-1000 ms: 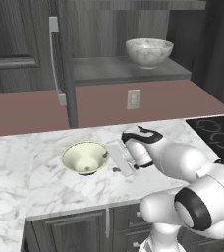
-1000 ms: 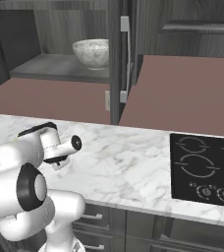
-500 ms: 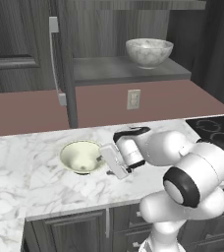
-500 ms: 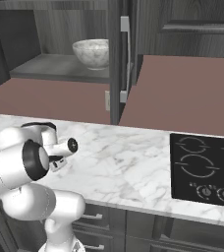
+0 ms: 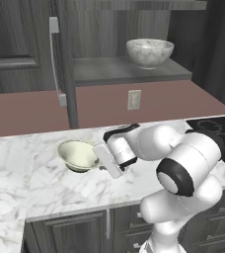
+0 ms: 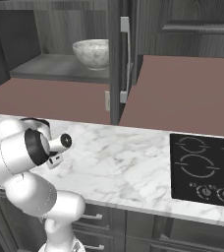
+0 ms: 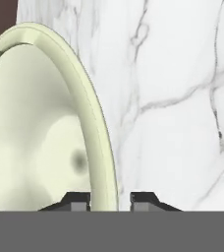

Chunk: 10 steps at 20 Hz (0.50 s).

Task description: Open the cabinet. Pick the bowls from the counter and place them in the cabinet. Then close the cabinet.

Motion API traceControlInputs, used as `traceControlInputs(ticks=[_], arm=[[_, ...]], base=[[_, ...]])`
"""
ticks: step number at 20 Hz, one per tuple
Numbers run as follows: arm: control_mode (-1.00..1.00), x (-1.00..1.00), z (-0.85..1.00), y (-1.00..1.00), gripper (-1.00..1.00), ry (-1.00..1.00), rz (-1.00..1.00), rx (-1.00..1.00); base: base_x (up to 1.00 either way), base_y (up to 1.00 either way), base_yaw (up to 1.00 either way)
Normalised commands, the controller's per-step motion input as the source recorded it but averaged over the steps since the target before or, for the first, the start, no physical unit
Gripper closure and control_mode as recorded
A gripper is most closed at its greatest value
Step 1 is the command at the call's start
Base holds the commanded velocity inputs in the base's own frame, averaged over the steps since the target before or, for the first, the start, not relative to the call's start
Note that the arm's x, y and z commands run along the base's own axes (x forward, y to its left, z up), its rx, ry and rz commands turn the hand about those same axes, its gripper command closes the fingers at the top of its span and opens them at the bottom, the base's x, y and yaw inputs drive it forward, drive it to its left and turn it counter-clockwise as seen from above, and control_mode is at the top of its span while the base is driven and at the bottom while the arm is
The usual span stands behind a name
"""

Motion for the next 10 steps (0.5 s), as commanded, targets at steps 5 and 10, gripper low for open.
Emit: traceControlInputs(ticks=[5,10], arm=[[-1.00,0.01,-0.08,0.00,1.00,0.00,0.00,0.00],[-1.00,-0.05,0.06,-0.04,1.00,-0.03,-0.04,0.00]], base=[[0.00,0.00,0.00],[0.00,0.00,0.00]])
